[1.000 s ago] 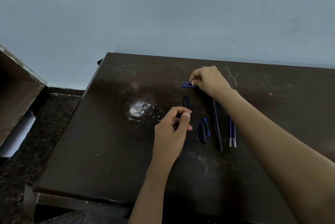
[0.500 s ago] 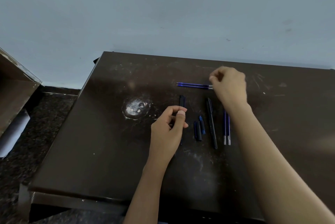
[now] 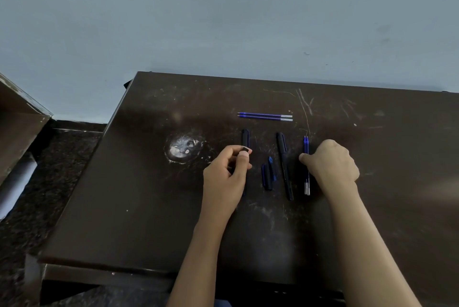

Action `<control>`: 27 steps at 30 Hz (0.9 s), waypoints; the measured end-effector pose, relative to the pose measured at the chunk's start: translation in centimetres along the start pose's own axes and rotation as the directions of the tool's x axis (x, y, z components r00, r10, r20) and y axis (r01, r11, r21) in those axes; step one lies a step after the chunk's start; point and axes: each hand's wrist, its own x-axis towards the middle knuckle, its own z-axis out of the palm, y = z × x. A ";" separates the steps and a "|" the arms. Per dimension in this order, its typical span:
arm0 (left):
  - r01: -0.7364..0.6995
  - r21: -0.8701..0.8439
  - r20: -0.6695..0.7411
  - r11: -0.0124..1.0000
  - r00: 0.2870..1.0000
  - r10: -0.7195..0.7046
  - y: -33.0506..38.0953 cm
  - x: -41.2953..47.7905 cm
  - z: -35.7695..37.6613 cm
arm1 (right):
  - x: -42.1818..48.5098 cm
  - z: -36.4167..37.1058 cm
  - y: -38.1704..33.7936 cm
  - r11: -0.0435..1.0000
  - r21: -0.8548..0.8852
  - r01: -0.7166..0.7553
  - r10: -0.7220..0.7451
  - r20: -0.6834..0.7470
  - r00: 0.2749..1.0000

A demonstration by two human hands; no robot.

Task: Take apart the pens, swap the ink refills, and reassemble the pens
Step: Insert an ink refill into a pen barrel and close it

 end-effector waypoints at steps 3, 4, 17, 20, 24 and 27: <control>0.011 0.004 -0.001 1.000 1.000 -0.011 0.0 0.0 0.1 | 0.0 -0.3 0.0 0.999 0.045 -0.026 0.025 0.021 0.999; 0.015 0.006 -0.001 1.000 1.000 -0.015 0.0 0.0 0.1 | 0.0 -0.4 0.0 0.998 0.055 -0.033 0.031 0.027 0.999; 0.001 -0.101 0.105 0.995 0.994 0.010 -0.3 -0.1 0.0 | -4.3 -2.3 -0.6 0.589 0.654 0.475 -0.409 -0.265 0.873; -0.033 -0.108 0.111 0.994 0.993 0.045 -0.3 -0.1 0.0 | -5.7 -0.6 -0.7 0.381 0.782 0.493 -0.433 -0.320 0.842; -0.049 -0.112 0.101 0.992 0.993 0.061 -0.4 -0.1 -0.1 | -5.3 0.1 -1.1 0.288 0.834 0.471 -0.450 -0.316 0.835; -0.061 -0.113 0.100 0.992 0.992 0.072 -0.3 -0.1 -0.1 | -5.1 0.0 -1.2 0.261 0.828 0.496 -0.448 -0.351 0.822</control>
